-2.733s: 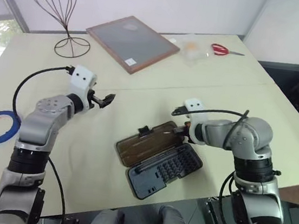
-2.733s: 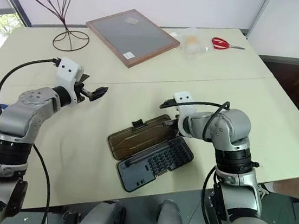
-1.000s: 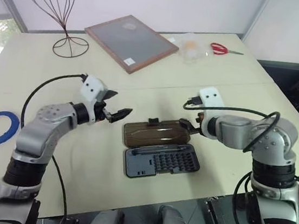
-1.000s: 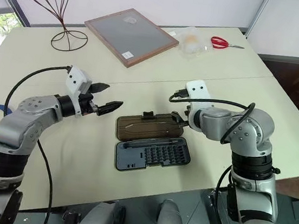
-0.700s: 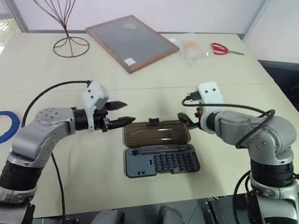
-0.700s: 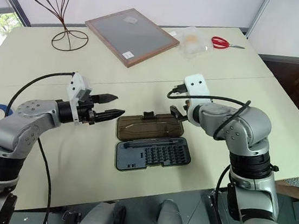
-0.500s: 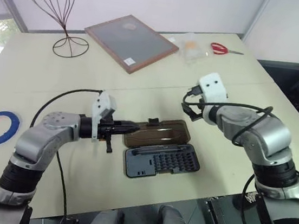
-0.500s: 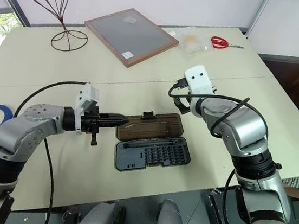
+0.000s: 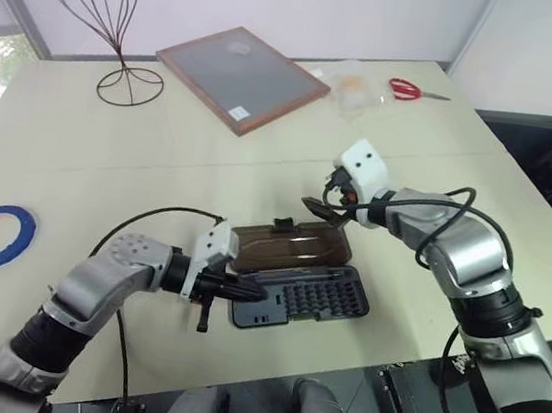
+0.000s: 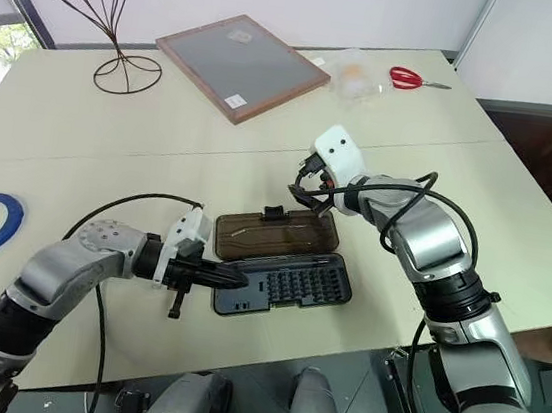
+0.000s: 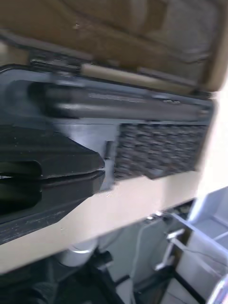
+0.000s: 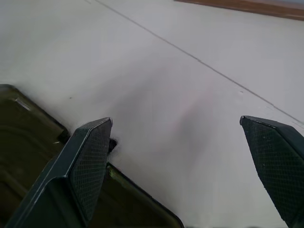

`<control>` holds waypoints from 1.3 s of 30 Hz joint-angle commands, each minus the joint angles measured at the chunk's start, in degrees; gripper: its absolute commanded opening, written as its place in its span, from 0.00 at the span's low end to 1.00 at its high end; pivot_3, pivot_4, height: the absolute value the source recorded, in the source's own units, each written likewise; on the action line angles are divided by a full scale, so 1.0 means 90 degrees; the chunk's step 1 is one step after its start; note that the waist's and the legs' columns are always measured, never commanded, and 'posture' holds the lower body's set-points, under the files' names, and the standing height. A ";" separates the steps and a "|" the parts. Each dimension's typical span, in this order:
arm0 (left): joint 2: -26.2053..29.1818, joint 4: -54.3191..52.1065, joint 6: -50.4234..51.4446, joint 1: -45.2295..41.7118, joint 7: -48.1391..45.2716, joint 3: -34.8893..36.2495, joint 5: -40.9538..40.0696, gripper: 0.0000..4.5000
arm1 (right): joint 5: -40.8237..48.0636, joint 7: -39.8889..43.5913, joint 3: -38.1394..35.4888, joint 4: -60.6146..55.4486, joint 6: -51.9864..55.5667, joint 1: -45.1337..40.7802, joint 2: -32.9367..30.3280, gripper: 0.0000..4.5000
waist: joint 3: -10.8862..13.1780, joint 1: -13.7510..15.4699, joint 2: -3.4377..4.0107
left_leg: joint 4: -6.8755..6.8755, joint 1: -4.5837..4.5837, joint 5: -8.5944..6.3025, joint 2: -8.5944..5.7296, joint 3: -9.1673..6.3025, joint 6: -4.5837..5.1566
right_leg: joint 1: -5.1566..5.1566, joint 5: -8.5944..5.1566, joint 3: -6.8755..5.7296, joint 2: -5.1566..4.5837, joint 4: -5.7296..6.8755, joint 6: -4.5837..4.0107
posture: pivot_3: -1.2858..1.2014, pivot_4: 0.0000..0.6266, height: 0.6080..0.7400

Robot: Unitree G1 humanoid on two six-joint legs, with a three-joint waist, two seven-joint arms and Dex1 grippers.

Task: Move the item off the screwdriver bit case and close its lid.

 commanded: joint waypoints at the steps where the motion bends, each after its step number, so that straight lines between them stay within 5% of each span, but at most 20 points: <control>1: 0.0023 0.0095 -0.0253 0.0064 -0.0056 -0.0154 0.0222 0.01 | -0.0298 0.0693 0.0006 0.0103 -0.0550 -0.0272 -0.0165 1.00 | 0.0000 0.0002 0.0000 | 0.0000 0.0000 0.0000 0.0000 0.0000 0.0000 | 0.0000 0.0000 0.0000 0.0000 0.0000 0.0000 | 0.52 0.24 1.00; 13: -0.0213 0.0873 -0.0877 0.0113 0.0080 -0.0368 0.0735 0.01 | -0.1354 0.3537 0.0680 0.2435 -0.2925 -0.1072 -0.0178 1.00 | 0.0000 0.0016 0.0001 | 0.0003 0.0020 0.0000 -0.0001 -0.0004 0.0000 | 0.0034 0.0000 -0.0005 0.0000 -0.0011 0.0000 | 0.52 0.24 1.00; 22: -0.0205 0.0816 -0.0941 0.0183 0.0175 -0.0289 0.0786 0.01 | -0.2310 0.3823 0.0713 0.5039 -0.4439 -0.1659 0.0646 1.00 | -0.0001 -0.0013 0.0004 | 0.0002 0.0035 0.0001 -0.0001 -0.0007 -0.0002 | 0.0047 0.0000 -0.0006 0.0000 -0.0011 0.0000 | 0.52 0.24 1.00; 31: -0.0170 0.0697 -0.0929 0.0218 0.0322 -0.0184 0.0790 0.01 | -0.2771 0.3928 0.0549 0.6322 -0.5254 -0.1973 0.0959 1.00 | -0.0004 -0.0016 0.0008 | 0.0001 0.0036 0.0002 0.0001 -0.0011 -0.0004 | 0.0048 0.0000 -0.0007 0.0000 -0.0011 0.0000 | 0.52 0.24 1.00; 35: -0.0184 0.0730 -0.0942 0.0195 0.0391 -0.0151 0.0787 0.00 | -0.2895 0.4026 0.0519 0.6553 -0.5411 -0.2008 0.1023 0.73 | -0.0006 -0.0026 0.0012 | 0.0001 0.0040 0.0002 0.0001 -0.0011 -0.0004 | 0.0051 0.0000 -0.0006 0.0000 -0.0011 0.0000 | 0.52 0.24 1.00; 39: -0.0188 0.0736 -0.0969 0.0203 0.0433 -0.0163 0.0786 0.00 | -0.3011 0.4189 0.0499 0.6641 -0.5502 -0.1994 0.1063 0.27 | -0.0003 -0.0025 0.0016 | -0.0005 0.0104 0.0001 0.0001 -0.0009 -0.0004 | 0.0108 0.0000 -0.0005 0.0002 -0.0012 -0.0001 | 0.52 0.24 1.00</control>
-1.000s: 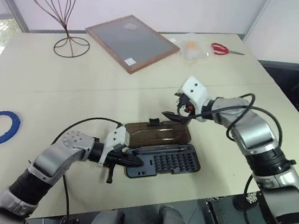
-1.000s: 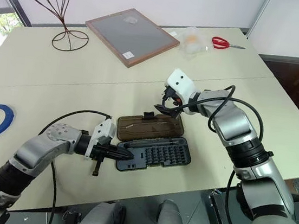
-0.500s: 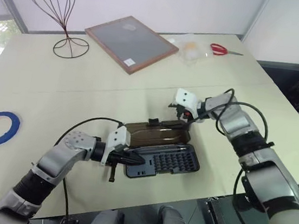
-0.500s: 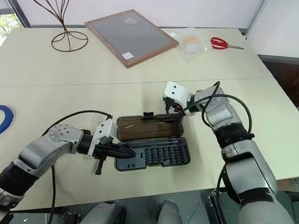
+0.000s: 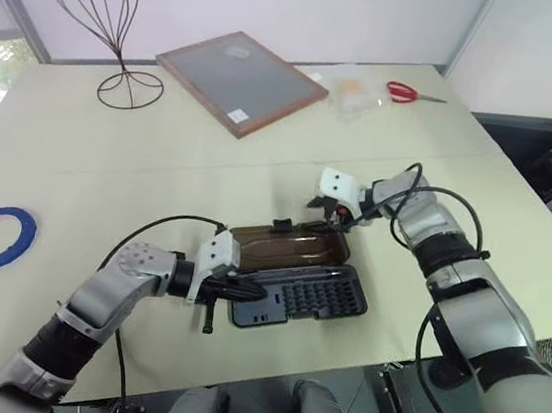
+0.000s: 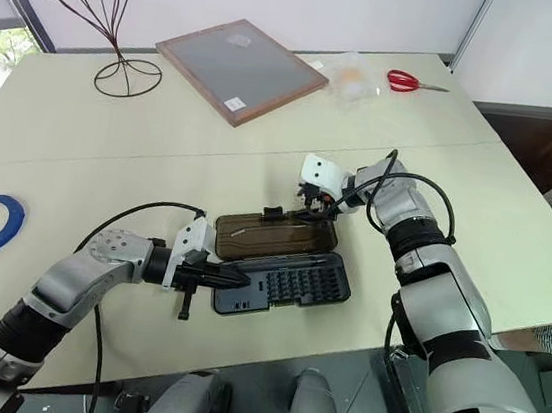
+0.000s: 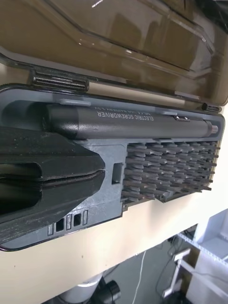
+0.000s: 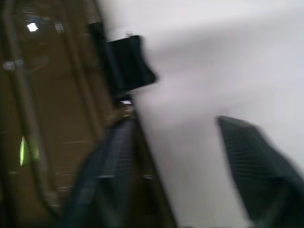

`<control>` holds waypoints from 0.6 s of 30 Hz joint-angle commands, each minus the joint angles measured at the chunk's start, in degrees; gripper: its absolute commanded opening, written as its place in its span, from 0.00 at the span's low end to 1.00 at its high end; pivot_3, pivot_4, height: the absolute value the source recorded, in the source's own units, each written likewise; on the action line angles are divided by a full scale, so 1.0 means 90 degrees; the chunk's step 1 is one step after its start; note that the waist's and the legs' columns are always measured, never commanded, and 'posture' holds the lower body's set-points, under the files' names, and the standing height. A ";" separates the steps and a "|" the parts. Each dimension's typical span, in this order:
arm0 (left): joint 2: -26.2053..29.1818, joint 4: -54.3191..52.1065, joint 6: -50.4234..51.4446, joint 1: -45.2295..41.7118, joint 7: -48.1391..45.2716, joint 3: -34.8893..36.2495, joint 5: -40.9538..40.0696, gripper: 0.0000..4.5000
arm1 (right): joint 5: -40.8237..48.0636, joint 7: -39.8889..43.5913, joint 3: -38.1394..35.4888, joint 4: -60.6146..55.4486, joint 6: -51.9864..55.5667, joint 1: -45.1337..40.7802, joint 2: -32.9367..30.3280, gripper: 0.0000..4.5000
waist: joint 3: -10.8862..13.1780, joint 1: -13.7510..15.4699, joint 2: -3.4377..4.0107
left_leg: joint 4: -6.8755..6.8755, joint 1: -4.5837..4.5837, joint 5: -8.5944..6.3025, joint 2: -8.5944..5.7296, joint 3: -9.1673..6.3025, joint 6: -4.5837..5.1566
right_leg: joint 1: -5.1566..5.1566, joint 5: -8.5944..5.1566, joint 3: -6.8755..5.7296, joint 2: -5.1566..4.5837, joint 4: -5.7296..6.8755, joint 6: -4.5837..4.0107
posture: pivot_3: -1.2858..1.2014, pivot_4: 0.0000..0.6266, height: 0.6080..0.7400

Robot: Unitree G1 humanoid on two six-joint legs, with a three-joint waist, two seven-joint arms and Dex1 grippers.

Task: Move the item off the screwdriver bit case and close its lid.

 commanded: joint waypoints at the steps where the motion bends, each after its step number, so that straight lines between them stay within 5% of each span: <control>1: 0.0075 0.0173 0.0061 0.0095 0.0141 0.0023 0.0250 0.00 | -0.0223 -0.0063 -0.0113 0.0104 -0.0079 -0.0127 -0.0036 0.18 | 0.0001 0.0003 0.0001 | -0.0001 0.0010 0.0000 0.0000 0.0000 0.0001 | 0.0010 0.0000 0.0001 0.0001 0.0000 0.0000 | 0.52 0.24 1.00; 2: 0.0066 0.0188 0.0041 0.0088 0.0160 0.0028 0.0263 0.00 | -0.0260 -0.0039 -0.0110 0.0127 -0.0094 -0.0126 -0.0030 0.04 | 0.0000 0.0004 0.0001 | 0.0000 0.0012 0.0000 0.0001 0.0000 0.0001 | 0.0012 0.0000 0.0001 0.0002 0.0000 0.0000 | 0.52 0.24 1.00; 3: 0.0051 0.0207 0.0020 0.0078 0.0183 0.0035 0.0278 0.00 | -0.0292 0.0020 -0.0106 0.0137 -0.0123 -0.0113 -0.0029 0.01 | -0.0003 0.0003 0.0000 | 0.0000 0.0015 0.0000 0.0001 0.0000 0.0001 | 0.0014 0.0000 0.0002 0.0003 0.0001 0.0000 | 0.52 0.24 1.00; 18: -0.0204 0.0273 0.0172 -0.0009 0.0600 0.0483 0.0043 0.00 | -0.1160 -0.0226 0.0092 -0.0410 -0.1125 0.0178 -0.0277 0.01 | -0.0007 0.0012 0.0011 | -0.0001 0.0030 -0.0001 0.0008 -0.0003 0.0000 | 0.0030 0.0000 0.0003 0.0011 -0.0002 -0.0001 | 0.52 0.24 1.00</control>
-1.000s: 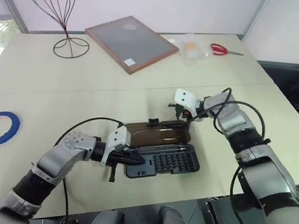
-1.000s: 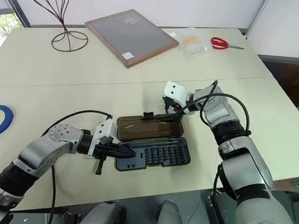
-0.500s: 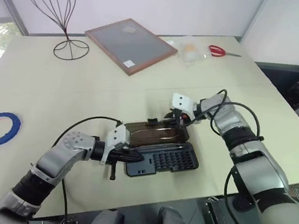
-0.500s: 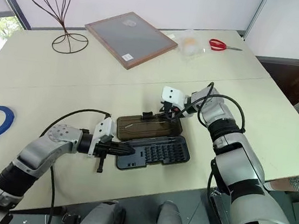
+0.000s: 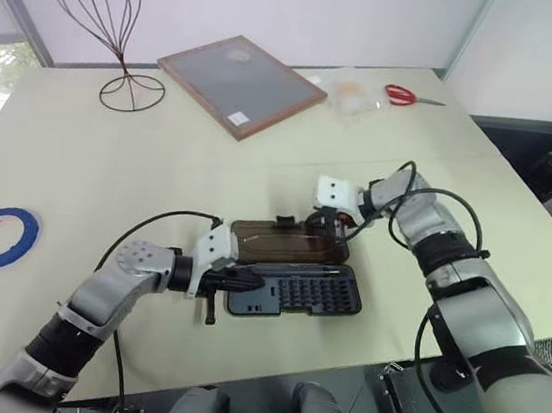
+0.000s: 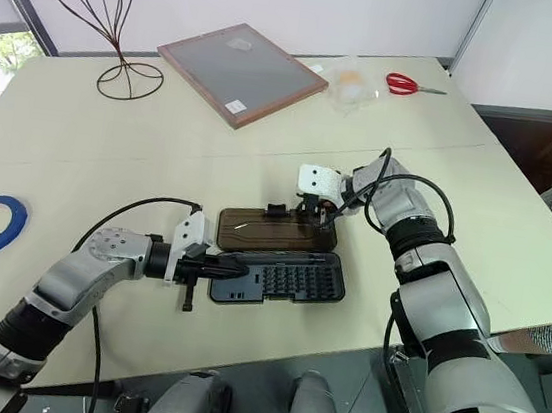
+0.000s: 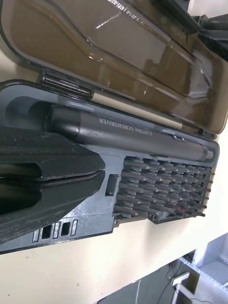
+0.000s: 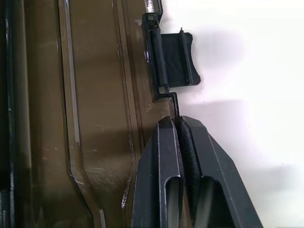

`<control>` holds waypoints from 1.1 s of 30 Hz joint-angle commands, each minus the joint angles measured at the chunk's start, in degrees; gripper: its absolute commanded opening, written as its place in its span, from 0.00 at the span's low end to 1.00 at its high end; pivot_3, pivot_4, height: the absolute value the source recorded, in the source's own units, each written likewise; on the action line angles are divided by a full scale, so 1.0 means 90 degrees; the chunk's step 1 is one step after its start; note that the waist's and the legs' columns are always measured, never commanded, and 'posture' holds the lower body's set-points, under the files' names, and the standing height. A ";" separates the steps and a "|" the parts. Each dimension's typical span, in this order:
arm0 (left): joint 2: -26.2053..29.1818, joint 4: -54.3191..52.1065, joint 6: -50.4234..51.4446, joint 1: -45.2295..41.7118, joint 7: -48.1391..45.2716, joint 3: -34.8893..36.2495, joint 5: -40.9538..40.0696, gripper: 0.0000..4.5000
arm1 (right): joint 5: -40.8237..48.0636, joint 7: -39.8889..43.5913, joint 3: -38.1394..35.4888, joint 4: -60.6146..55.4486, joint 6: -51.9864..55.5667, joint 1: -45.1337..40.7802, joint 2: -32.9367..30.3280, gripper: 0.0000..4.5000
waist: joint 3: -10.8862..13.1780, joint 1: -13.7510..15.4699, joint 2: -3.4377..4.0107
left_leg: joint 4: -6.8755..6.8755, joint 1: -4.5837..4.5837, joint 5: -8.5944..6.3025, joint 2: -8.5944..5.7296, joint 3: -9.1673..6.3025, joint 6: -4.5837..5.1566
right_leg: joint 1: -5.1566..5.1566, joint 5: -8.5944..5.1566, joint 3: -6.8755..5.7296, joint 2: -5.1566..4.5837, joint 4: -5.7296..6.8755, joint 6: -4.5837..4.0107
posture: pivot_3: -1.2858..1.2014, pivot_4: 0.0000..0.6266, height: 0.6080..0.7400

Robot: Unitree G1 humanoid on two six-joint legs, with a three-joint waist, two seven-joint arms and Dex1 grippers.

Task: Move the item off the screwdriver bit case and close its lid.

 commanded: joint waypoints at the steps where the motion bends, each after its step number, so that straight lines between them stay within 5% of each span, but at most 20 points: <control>1: -0.0123 0.0064 0.0422 -0.0005 0.0374 0.0475 -0.0218 0.00 | -0.0474 -0.0413 0.0127 -0.0718 -0.0472 0.0302 -0.0381 0.01 | 0.0000 0.0009 0.0000 | 0.0001 0.0000 0.0000 0.0000 0.0000 0.0000 | 0.0000 0.0000 0.0000 0.0000 0.0001 0.0000 | 0.52 0.24 1.00; 14: -0.0685 -0.0347 0.1530 -0.0339 0.1285 0.1866 -0.1455 0.00 | -0.0990 -0.1473 -0.0395 -0.4713 0.0080 0.1919 -0.1135 0.01 | 0.0006 0.0032 0.0008 | -0.0005 -0.0036 0.0000 0.0001 0.0002 -0.0001 | -0.0041 0.0000 0.0003 0.0000 0.0001 0.0000 | 0.52 0.24 1.00; 28: -0.0987 0.0626 0.1786 -0.1292 0.2324 0.3230 -0.2186 0.00 | -0.1312 -0.1815 -0.0496 -0.6095 0.0619 0.2434 -0.1218 0.01 | 0.0008 0.0043 0.0005 | -0.0005 -0.0036 0.0000 -0.0002 0.0004 -0.0001 | -0.0037 0.0000 0.0003 -0.0002 -0.0007 0.0000 | 0.52 0.24 1.00; 33: -0.0847 0.1288 0.1235 -0.1322 0.2150 0.2694 -0.1396 0.00 | -0.1288 -0.1783 -0.0484 -0.6377 0.0814 0.2528 -0.1197 0.01 | 0.0008 0.0040 0.0005 | -0.0009 -0.0036 0.0000 -0.0004 0.0004 -0.0001 | -0.0036 0.0000 0.0002 -0.0002 -0.0012 0.0000 | 0.52 0.24 1.00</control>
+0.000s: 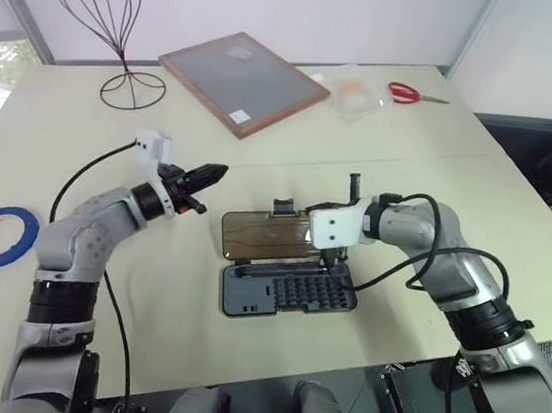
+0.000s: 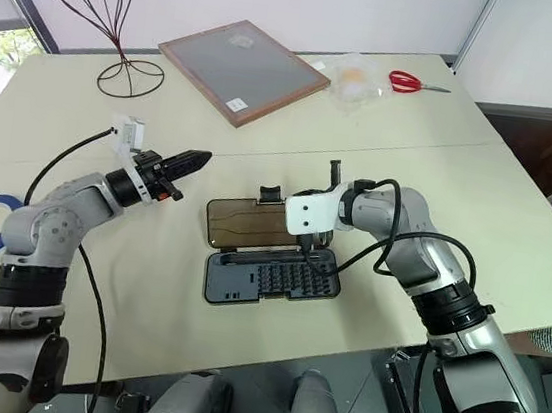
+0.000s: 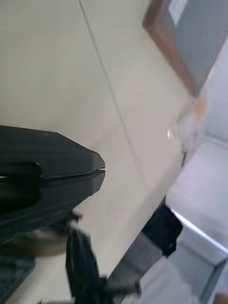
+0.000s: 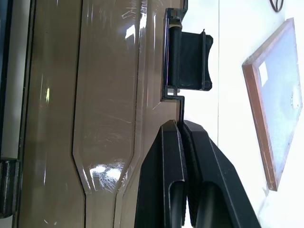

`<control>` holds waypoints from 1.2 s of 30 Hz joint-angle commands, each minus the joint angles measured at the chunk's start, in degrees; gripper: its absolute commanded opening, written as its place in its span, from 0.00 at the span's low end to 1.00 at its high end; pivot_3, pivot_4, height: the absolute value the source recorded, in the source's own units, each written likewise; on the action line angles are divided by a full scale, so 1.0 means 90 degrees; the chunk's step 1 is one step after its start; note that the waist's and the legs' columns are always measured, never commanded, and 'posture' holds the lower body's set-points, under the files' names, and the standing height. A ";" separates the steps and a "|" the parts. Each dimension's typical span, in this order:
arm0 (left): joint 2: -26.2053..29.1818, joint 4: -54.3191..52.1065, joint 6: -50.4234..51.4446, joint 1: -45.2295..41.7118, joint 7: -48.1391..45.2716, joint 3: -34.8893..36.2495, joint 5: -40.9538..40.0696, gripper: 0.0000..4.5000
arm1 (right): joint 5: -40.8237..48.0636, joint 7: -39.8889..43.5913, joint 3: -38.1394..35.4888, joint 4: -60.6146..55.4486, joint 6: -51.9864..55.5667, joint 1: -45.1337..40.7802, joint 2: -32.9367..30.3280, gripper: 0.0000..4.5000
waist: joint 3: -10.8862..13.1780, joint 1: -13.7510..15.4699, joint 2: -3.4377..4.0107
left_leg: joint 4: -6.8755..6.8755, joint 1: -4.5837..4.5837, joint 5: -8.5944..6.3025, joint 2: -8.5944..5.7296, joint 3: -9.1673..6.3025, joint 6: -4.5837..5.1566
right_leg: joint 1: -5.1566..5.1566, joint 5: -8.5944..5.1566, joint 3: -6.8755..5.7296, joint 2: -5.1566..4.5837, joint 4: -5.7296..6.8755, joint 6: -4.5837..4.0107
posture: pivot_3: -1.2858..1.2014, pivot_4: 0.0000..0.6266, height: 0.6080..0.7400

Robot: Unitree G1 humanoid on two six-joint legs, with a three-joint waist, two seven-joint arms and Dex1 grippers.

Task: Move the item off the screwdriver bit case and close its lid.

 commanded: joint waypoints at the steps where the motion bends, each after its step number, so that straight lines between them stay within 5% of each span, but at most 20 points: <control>1: 0.0200 0.0228 -0.0503 0.0047 -0.0328 -0.0521 0.0621 0.00 | 0.0035 0.0008 -0.0100 -0.0384 0.0082 0.0021 0.0006 0.01 | 0.0000 -0.0001 0.0000 | -0.0001 0.0000 0.0000 0.0000 0.0000 0.0000 | -0.0001 0.0000 0.0000 0.0000 0.0000 0.0000 | 0.52 0.24 1.00; 16: 0.0213 0.0209 -0.0658 0.0273 -0.1048 -0.1093 0.0918 0.00 | 0.0058 0.0044 -0.0129 -0.0563 0.0368 0.0009 0.0003 0.01 | 0.0000 0.0003 0.0000 | -0.0002 -0.0003 0.0000 0.0000 0.0000 0.0000 | -0.0001 0.0000 -0.0001 0.0000 -0.0001 0.0000 | 0.52 0.24 1.00; 19: 0.0213 0.0146 -0.0546 0.0296 -0.1185 -0.1109 0.0837 0.00 | 0.0058 0.0038 -0.0151 -0.0564 0.0403 0.0001 -0.0011 0.21 | 0.0001 0.0005 0.0000 | -0.0002 -0.0003 0.0000 0.0000 0.0000 0.0000 | -0.0001 0.0000 -0.0001 0.0000 -0.0001 0.0000 | 0.52 0.24 1.00; 26: 0.0197 0.0055 -0.0358 0.0310 -0.1332 -0.1105 0.0800 0.00 | 0.0283 0.0446 -0.0349 -0.0793 0.0906 -0.0128 -0.0197 0.99 | 0.0001 0.0007 0.0000 | -0.0001 -0.0004 0.0000 0.0000 0.0000 0.0000 | -0.0001 0.0000 -0.0001 0.0000 -0.0001 0.0000 | 0.52 0.24 1.00; 31: 0.0192 -0.0080 -0.0264 0.0302 -0.1421 -0.1137 0.0741 0.00 | 0.1718 0.1703 -0.1311 -0.1462 0.2027 -0.0394 -0.0974 0.99 | 0.0007 0.0024 0.0001 | 0.0002 -0.0013 -0.0001 0.0000 -0.0003 0.0001 | -0.0003 0.0000 -0.0002 -0.0001 -0.0005 0.0000 | 0.52 0.24 1.00; 36: 0.0186 -0.0267 -0.0008 0.0258 -0.1565 -0.1157 0.0534 0.00 | 0.2034 0.1456 -0.1807 -0.1380 0.2608 -0.0601 -0.1224 0.99 | 0.0008 0.0007 -0.0001 | -0.0001 -0.0009 -0.0001 0.0004 -0.0003 0.0002 | -0.0003 0.0000 -0.0004 0.0000 -0.0005 0.0000 | 0.52 0.24 1.00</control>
